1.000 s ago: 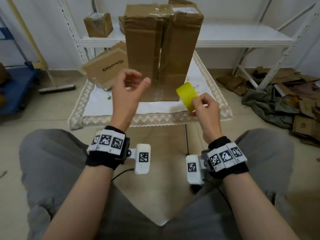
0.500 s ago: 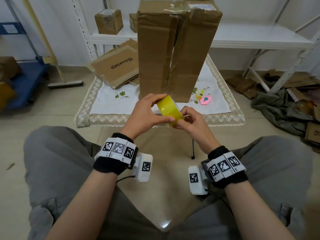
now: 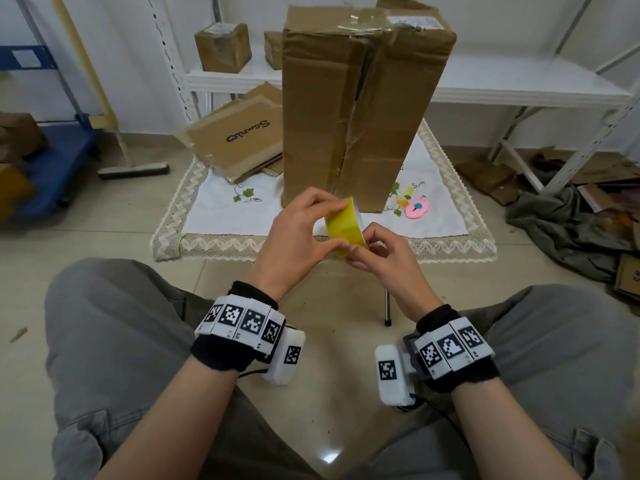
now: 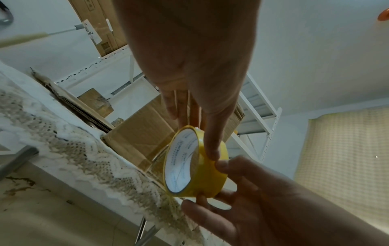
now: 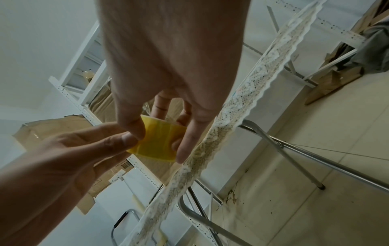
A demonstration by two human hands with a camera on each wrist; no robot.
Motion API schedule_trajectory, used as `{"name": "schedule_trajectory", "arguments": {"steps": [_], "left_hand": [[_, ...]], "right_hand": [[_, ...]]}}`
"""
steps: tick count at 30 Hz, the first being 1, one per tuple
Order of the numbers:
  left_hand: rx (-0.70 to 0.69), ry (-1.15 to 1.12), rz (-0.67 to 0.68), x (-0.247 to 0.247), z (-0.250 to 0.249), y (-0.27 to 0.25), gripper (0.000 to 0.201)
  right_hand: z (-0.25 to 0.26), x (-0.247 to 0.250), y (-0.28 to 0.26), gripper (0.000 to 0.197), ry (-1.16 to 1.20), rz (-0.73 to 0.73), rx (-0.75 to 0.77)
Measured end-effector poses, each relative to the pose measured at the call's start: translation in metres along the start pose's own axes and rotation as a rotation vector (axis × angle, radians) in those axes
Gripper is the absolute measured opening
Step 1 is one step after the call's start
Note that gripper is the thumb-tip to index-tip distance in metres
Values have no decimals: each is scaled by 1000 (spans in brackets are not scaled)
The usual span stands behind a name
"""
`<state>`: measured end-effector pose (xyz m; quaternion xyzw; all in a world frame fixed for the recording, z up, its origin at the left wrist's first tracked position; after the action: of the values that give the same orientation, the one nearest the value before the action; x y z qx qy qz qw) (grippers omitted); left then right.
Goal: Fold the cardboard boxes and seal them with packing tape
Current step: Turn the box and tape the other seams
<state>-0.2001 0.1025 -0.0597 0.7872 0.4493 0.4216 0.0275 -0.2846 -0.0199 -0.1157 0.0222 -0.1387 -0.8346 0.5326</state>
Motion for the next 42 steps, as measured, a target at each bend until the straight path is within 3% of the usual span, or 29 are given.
{"name": "schedule_trajectory", "arguments": {"steps": [12,21,32,35,42], "left_hand": [[-55,91,-69,-3,-7,-1,40],[29,-5,-146,2,-1,-1,45],[114,-40,-67,7,6,12,22],[202,-90,-6,9,13,17,24],[261,-94,86,4,13,17,29]], "right_hand": [[-5,4,2,26,66,-79,-9],[-9,6,2,25,74,-117,15],[-12,7,1,22,-7,-106,26],[-11,7,1,22,-44,-96,43],[-3,8,3,15,-170,-117,108]]}}
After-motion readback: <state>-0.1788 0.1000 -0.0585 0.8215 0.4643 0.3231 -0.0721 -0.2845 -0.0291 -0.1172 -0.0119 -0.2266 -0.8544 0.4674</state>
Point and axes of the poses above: each hand's wrist, its own y-axis towards the middle knuckle, its own x-axis out of the back of the hand, z = x × y, the point moved 8 cm from there along y, towards the middle knuckle, and after that the axes turned 11 degrees about x, right-handed, at the moved point
